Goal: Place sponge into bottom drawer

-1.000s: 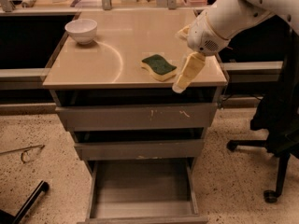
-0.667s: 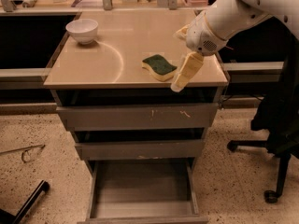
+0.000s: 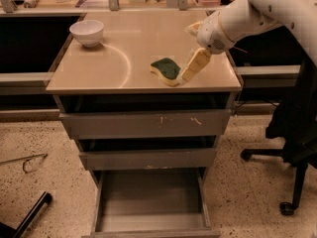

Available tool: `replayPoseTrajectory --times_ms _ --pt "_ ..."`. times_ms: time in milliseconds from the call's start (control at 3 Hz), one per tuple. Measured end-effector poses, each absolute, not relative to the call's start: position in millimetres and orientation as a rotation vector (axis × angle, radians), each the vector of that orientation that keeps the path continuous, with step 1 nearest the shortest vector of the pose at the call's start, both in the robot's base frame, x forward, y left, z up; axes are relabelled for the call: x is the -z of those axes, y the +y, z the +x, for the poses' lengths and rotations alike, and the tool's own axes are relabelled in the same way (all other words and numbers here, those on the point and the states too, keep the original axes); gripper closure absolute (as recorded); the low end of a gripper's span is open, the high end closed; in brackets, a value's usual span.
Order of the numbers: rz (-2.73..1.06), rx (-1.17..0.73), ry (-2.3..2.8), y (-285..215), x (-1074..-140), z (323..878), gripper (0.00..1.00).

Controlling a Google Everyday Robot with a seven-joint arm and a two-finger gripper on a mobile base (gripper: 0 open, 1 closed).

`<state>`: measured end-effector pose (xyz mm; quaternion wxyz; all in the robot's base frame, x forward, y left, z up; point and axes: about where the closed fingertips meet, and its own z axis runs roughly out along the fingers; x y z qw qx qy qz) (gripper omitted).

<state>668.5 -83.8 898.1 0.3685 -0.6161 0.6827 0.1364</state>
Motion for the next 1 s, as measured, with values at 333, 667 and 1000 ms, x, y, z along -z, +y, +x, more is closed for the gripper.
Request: replayPoseTrajectory --times_ms 333,667,1000 --pt "-1.512 -0.399 1.774 -81 -882 695 0.0" --pt "-1.495 -0.459 1.806 -73 -862 710 0.0" --pt "-1.526 -0.478 1.849 -60 -849 716 0.0"
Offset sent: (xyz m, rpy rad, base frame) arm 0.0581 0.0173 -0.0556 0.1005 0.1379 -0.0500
